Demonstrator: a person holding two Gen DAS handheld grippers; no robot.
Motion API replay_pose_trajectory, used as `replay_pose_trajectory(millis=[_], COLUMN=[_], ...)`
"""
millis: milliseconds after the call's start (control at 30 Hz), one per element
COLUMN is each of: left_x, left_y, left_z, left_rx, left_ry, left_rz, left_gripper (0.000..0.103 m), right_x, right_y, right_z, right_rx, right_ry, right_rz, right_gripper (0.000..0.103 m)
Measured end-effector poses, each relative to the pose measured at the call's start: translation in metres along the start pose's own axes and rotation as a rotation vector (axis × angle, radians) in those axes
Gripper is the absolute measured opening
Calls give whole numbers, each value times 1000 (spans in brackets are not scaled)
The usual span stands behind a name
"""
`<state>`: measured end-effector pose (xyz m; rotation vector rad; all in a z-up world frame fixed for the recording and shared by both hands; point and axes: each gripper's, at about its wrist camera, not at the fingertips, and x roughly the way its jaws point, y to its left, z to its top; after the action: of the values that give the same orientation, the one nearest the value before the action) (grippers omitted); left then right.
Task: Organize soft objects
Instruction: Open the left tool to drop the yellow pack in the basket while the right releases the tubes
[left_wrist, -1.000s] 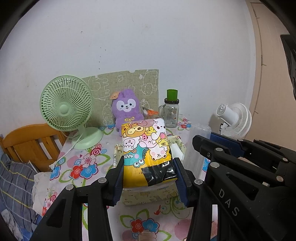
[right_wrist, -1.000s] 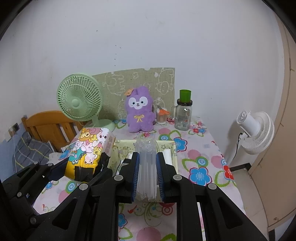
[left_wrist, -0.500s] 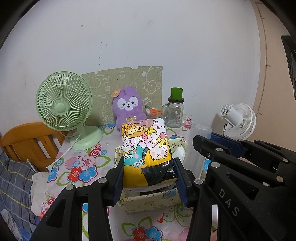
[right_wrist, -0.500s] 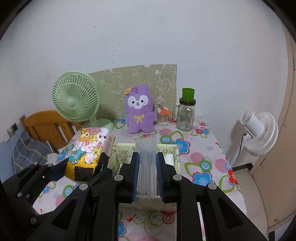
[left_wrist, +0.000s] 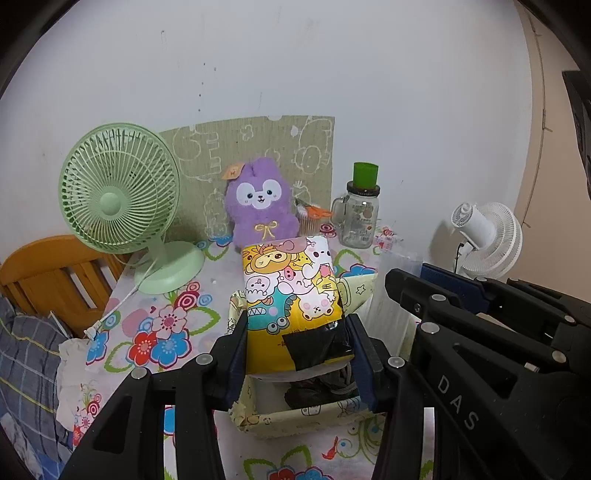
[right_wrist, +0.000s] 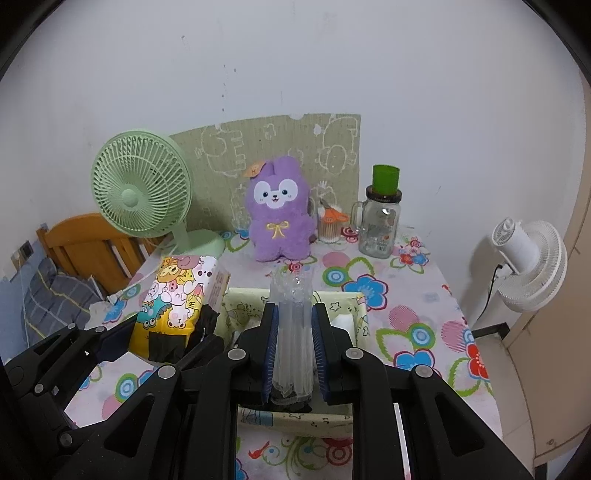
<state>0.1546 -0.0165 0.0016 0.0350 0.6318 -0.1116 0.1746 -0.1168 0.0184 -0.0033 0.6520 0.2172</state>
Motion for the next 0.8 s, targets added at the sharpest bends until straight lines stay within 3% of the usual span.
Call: replay_pose_trajectory(millis=[467,533,567,633,700,733,800], left_x=[41,48,51,57,63,64,67], left_y=[10,12,14,16,16,16,17], left_z=[-5,-8,-9,-11,-15,-17,-19], left_rx=[-29,-36,-42,-45,-35,-31,-30], left_ry=[80,94,101,117,136,143,151], left_rz=[-10,-6,1,11,4,4,6], left_gripper=[53,62,73,79,80,81,83], right_x=[41,48,51,59,68,72,78], right_y=[-1,0,0,2,3,3,2], right_z=[-4,-6,-6,-9,-12,-13,-15], right_rx=[-2,-4,-4,-8,-3,0,11], right_ry=[84,101,107,123,151,166,181], right_rz=[20,22,23,36,37,40,33], right_gripper=[22,22,22,22,31,43,53])
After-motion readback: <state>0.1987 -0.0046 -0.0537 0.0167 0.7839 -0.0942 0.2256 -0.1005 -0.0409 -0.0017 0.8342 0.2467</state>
